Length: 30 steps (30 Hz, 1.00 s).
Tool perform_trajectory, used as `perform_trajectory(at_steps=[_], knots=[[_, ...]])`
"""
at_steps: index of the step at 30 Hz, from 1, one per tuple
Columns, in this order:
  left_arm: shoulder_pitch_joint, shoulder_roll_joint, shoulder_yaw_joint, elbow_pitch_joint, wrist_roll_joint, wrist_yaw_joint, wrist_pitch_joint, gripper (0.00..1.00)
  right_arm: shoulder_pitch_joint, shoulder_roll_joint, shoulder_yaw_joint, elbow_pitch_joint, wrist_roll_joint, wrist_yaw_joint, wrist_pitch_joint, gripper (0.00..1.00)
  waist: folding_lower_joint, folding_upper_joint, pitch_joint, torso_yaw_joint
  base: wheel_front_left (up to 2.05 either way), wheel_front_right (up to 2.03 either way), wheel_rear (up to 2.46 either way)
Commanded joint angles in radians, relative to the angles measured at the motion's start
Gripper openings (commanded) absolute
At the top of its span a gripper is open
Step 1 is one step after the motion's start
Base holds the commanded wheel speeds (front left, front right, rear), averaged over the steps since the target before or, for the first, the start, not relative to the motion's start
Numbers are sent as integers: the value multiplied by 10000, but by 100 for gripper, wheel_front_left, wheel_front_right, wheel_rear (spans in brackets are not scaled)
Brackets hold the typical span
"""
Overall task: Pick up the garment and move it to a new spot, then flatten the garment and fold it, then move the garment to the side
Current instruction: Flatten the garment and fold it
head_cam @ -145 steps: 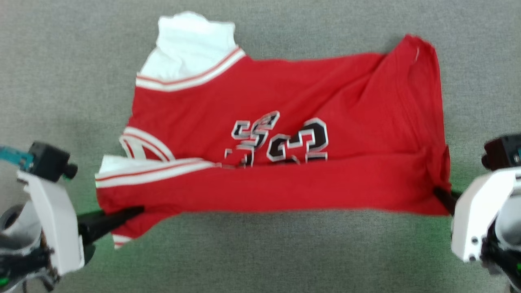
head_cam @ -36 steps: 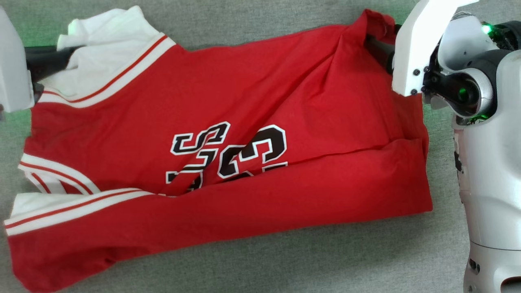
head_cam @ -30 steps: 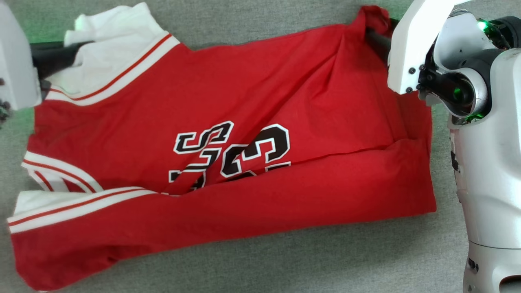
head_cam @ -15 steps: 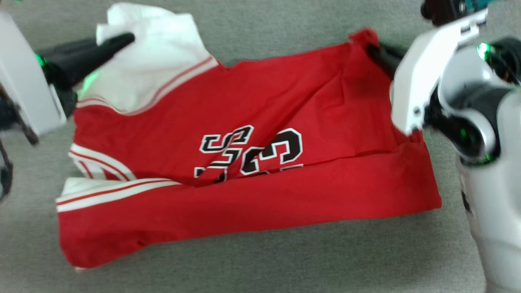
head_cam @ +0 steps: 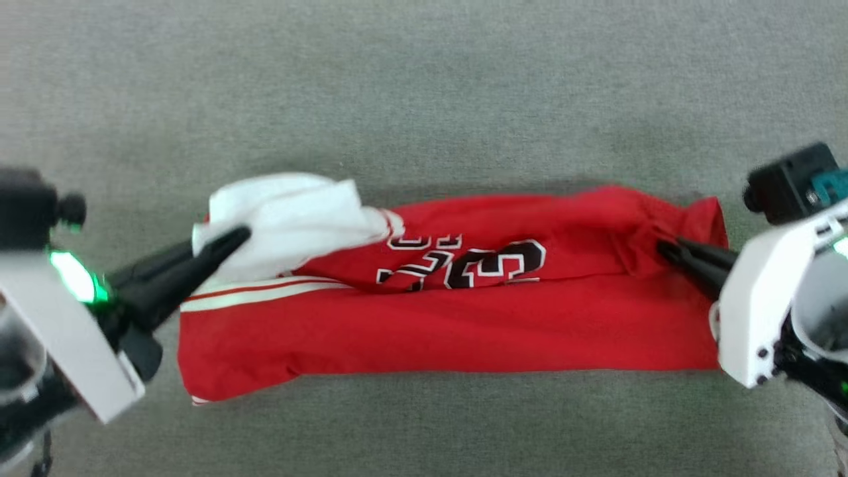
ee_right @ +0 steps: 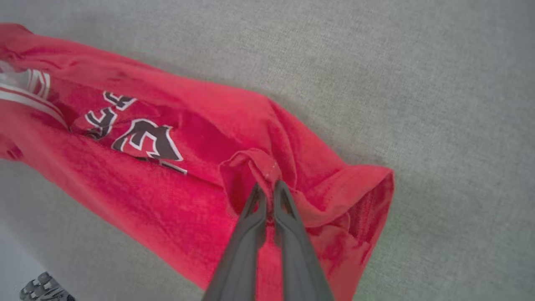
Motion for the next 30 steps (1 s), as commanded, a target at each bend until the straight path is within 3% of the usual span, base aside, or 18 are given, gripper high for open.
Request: perform_trajectory(at_steps=[1,6,10,27,28,29,30], knots=[[406,98,-146,9,108,25,-403,0,335,-59,-202,-158,47,-7,75,0,0,0,-85,94,0,0,0],[1261,83,-459,216,4,25,-1811,0,1060,-80,-769,-419,-113,-7,87,0,0,0,-43,164,0,0,0],[1705,-162,-680,557,327,25,-2302,0,1396,19,-1041,-319,-220,-7,-109,0,0,0,11,219,0,0,0],[1913,-2023,-1277,3078,546,26,-2520,0,1437,262,-919,947,-466,-7,-1441,0,0,0,33,314,0,0,0],[1896,-2099,-1308,3144,564,26,-2521,2,1408,285,-979,985,-481,-7,-1541,5,0,0,-17,311,0,0,0],[1871,-2139,-1296,3187,565,26,-2523,13,1399,329,-1041,1017,-479,-7,-1619,29,0,0,-65,311,0,0,0],[1867,-2153,-1255,3213,562,26,-2524,30,1401,343,-1064,1029,-470,-7,-1680,47,0,0,-123,315,0,0,0]])
